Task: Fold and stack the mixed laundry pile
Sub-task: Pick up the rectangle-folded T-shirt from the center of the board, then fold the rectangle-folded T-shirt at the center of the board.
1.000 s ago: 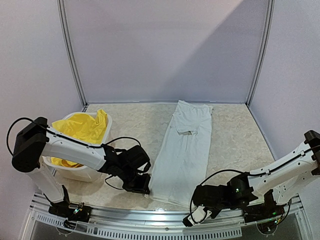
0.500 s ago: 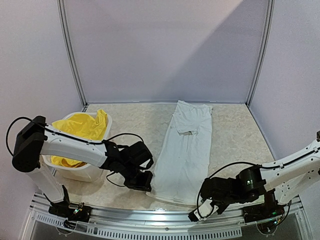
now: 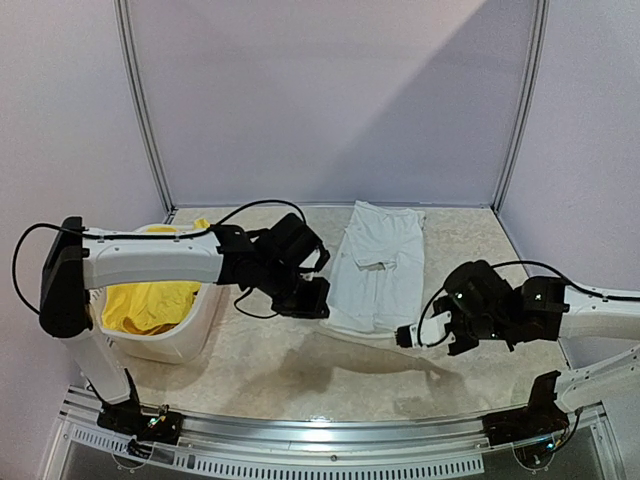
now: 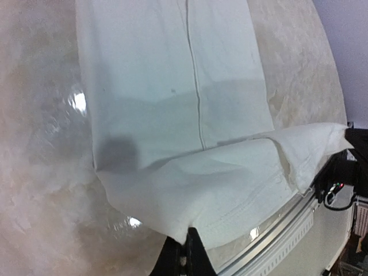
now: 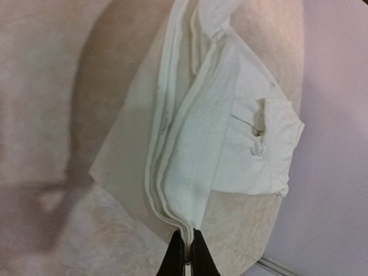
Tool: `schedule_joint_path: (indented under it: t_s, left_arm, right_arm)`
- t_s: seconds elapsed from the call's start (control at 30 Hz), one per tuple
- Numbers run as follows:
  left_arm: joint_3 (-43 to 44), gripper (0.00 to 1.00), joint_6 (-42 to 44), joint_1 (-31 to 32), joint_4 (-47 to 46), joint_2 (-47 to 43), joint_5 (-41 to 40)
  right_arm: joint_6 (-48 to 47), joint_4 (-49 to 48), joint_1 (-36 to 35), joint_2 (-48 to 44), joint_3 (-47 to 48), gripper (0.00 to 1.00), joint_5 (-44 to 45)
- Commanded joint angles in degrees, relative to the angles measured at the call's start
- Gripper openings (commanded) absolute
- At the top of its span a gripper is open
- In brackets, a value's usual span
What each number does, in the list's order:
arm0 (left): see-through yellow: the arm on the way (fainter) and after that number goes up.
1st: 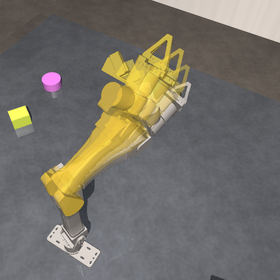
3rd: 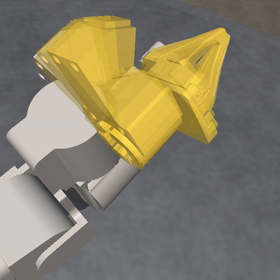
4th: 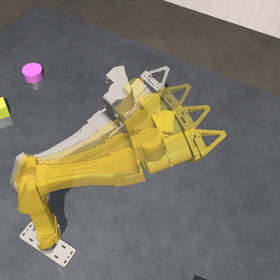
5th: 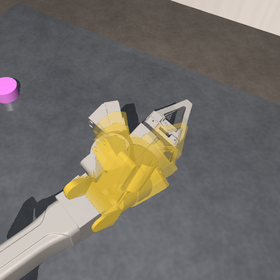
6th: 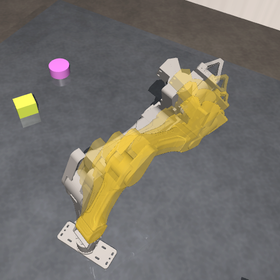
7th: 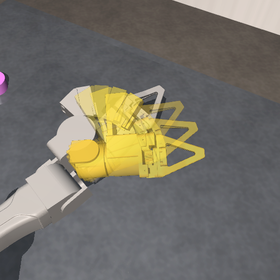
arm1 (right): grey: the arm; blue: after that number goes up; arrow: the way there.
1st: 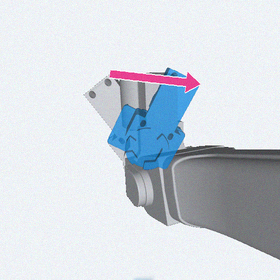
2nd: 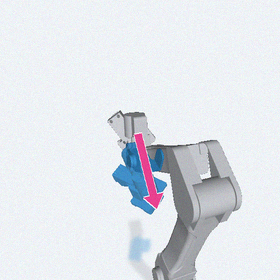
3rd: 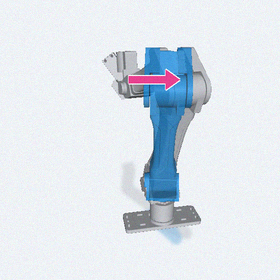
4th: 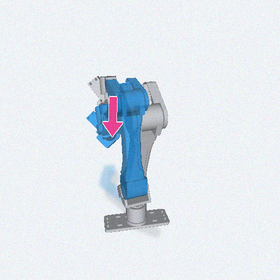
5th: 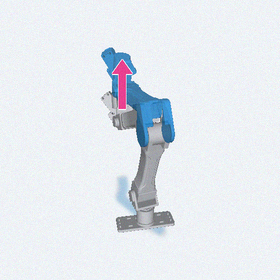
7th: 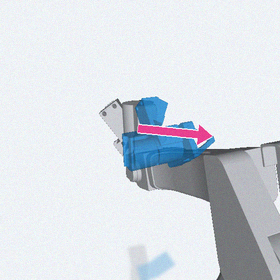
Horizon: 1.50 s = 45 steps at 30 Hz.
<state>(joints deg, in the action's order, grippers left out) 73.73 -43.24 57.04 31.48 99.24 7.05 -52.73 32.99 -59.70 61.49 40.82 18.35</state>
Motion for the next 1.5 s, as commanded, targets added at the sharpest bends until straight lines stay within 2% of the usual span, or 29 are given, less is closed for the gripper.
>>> schedule_joint_path:
  t_s: [0.0,0.13,0.57,0.93,1.13,1.47]
  left_arm:
    - [8.09,0.0,5.42,-3.51,2.88,4.27,-4.4]
    - [16.21,0.0,8.5,-6.09,4.31,8.83,-4.98]
    - [30.09,0.0,7.95,-14.05,-3.48,25.61,0.82]
    - [36.16,0.0,6.82,-15.97,-12.6,33.01,3.61]
    - [40.24,0.0,5.94,-16.08,-13.08,37.35,4.93]
    - [40.56,0.0,4.24,-17.2,-13.76,38.28,1.96]
  right_arm:
    - [-2.87,-5.85,7.01,-0.82,3.65,0.0,-1.2]
    - [-2.25,-10.33,12.07,1.64,5.03,0.0,-3.16]
    - [0.13,-21.84,22.36,16.07,9.76,0.0,-3.4]
    - [0.56,-24.09,26.73,26.33,14.74,0.0,-4.35]
    - [1.57,-24.13,30.07,31.26,17.42,0.0,-4.97]
    - [1.89,-24.99,31.13,35.14,19.07,0.0,-5.24]
